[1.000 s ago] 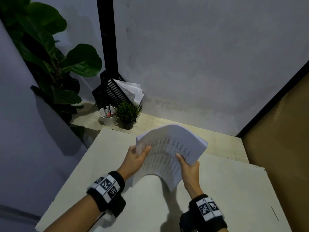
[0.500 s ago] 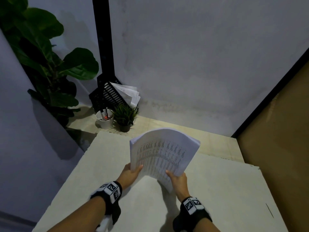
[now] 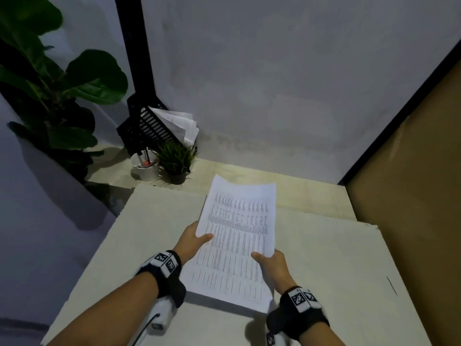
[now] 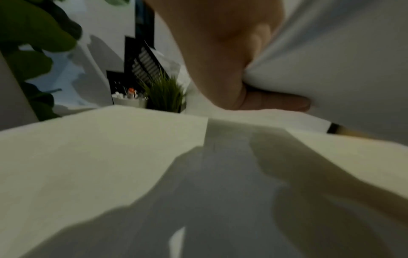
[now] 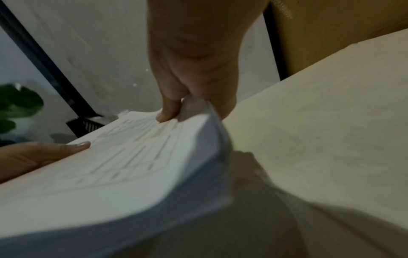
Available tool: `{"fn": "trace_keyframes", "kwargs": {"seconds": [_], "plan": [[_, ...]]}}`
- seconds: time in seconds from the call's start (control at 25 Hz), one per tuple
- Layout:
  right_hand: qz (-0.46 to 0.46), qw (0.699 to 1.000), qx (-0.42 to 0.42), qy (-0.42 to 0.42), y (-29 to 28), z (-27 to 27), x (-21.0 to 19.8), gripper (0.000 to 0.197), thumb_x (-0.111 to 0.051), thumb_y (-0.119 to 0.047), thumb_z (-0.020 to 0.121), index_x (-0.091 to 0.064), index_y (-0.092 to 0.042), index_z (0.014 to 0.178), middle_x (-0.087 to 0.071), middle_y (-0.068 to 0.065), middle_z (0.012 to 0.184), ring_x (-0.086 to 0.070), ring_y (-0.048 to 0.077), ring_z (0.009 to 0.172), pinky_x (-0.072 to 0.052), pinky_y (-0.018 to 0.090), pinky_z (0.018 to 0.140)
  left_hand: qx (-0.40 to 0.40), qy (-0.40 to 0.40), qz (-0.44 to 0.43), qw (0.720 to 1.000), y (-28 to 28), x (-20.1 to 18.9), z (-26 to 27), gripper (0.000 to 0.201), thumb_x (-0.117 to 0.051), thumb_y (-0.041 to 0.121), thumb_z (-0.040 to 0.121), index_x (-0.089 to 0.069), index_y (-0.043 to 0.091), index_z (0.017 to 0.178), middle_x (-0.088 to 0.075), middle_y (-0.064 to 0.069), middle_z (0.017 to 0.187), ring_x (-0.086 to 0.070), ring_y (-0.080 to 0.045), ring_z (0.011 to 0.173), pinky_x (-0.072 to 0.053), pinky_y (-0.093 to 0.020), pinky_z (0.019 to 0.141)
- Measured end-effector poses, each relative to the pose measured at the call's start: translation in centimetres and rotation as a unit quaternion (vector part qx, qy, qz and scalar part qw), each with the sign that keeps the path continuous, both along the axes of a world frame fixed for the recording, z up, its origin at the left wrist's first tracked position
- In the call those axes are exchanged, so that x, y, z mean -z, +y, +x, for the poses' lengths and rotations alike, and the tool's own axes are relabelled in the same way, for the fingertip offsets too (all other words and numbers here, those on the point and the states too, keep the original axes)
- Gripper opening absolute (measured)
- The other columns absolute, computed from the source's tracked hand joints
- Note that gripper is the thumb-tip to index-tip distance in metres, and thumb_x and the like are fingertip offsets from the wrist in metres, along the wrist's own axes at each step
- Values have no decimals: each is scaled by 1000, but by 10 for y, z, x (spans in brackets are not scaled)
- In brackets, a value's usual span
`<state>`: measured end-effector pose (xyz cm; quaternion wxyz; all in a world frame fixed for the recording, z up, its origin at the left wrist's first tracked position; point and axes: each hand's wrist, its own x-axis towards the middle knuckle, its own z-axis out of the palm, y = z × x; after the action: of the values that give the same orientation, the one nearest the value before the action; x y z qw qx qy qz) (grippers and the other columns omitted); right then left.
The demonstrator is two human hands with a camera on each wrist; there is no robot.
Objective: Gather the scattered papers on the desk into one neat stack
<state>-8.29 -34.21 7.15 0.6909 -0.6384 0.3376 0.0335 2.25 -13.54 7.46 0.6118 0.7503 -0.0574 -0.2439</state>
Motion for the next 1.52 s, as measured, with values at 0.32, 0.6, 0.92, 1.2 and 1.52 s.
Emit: {"fn": "trace_keyframes", "kwargs": {"seconds": [0.32, 0.6, 0.92, 1.2, 1.52], "plan": [[-13, 993, 38, 113, -11, 7, 56, 41, -71, 3, 75, -61, 3, 115, -64, 20, 118, -64, 32, 100, -54, 38, 85, -17, 53, 87, 995, -15, 74, 2, 39, -62, 12, 84, -50, 3, 120, -59, -17, 123, -58, -29, 109, -47, -41, 95], [-135, 969, -12, 207, -12, 25, 64, 49, -78, -11, 72, -59, 3, 115, -64, 17, 119, -62, 31, 106, -50, 34, 89, -119, 69, 150, 979, -23, 77, -6, 49, -64, 11, 82, -39, 3, 123, -60, -17, 117, -59, -28, 98, -48, -35, 86], [-191, 942, -47, 273, -4, 24, 58, 32, -76, -19, 75, -50, -2, 84, -58, 14, 91, -56, 27, 91, -43, 27, 72, -87, 35, 215, 972, -24, 81, -14, 63, -62, 8, 83, -27, 5, 135, -48, -18, 135, -49, -33, 120, -41, -48, 102], [-204, 932, -65, 293, 4, 14, 62, 39, -78, -22, 72, -42, -9, 73, -48, 6, 75, -51, 22, 82, -41, 26, 56, -74, 27, 240, 967, -21, 75, -26, 55, -61, 7, 83, -31, 1, 130, -49, -19, 131, -50, -34, 117, -43, -44, 98], [-295, 914, -55, 273, 17, 9, 49, 65, -76, -21, 74, -40, 5, 121, -49, 21, 124, -49, 34, 115, -46, 40, 87, -54, 17, 326, 944, -23, 72, -28, 61, -61, 18, 85, -30, 2, 134, -39, -22, 132, -46, -37, 117, -44, -45, 91]]}}
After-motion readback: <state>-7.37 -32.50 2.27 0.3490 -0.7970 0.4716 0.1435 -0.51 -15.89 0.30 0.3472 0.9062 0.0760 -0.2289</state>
